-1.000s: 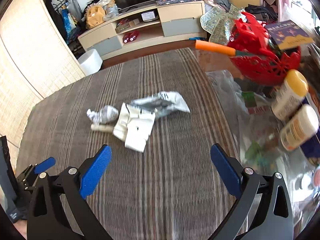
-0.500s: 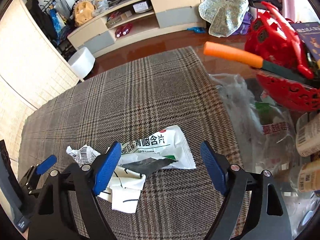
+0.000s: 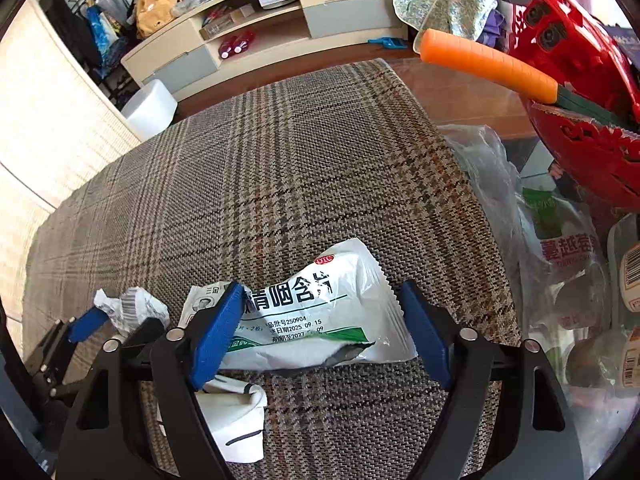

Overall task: Collect trash
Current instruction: 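Grasp the foil medicine wrapper with right while left grasps crumpled printed paper, then drop the foil wrapper and printed paper into the bin with both tools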

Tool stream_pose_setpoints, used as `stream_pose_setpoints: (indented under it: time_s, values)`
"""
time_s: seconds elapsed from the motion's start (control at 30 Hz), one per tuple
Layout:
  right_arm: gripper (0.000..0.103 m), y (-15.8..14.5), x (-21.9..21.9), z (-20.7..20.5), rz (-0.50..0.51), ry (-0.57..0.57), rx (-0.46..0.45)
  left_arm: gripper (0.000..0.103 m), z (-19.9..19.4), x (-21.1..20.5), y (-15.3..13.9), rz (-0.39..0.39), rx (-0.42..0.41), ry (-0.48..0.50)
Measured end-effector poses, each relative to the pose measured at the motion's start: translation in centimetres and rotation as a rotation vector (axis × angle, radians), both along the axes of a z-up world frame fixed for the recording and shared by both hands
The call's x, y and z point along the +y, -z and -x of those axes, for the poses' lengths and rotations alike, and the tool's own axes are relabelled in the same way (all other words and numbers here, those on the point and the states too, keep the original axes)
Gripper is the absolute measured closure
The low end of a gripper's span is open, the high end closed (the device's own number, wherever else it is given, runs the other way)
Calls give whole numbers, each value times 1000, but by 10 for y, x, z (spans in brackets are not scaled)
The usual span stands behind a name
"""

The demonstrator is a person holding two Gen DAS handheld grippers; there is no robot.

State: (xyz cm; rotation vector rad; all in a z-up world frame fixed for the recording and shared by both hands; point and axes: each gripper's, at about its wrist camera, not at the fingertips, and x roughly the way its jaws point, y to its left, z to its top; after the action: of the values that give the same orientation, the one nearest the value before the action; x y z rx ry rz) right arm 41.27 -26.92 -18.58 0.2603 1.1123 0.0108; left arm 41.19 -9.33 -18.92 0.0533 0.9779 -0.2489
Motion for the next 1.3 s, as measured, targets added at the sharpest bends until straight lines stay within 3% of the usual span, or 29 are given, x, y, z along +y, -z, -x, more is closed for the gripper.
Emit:
stream_pose_setpoints:
  time_s: [0.27, 0.43, 0.73, 0.87, 1.07, 1.3]
  values:
    - [59, -5, 5, 9, 39, -42, -33, 73, -2, 3, -4, -1, -9, 15]
    - [72, -12, -1, 15, 11, -55, -46, 84, 3, 2, -6, -4, 3, 40]
    - [74, -53, 1, 55, -30, -83, -94, 86, 52, 5, -44, 8, -15, 74]
    - [73, -67, 7, 78, 4, -74, -110, 86, 88, 6, -63, 2, -34, 90]
    - [73, -65, 2, 103, 21, -61, -78, 86, 132, 8, -77, -4, -35, 97]
    - [73, -76, -2, 169, 5, -73, -93, 86, 196, 15, -81, 39, -34, 92]
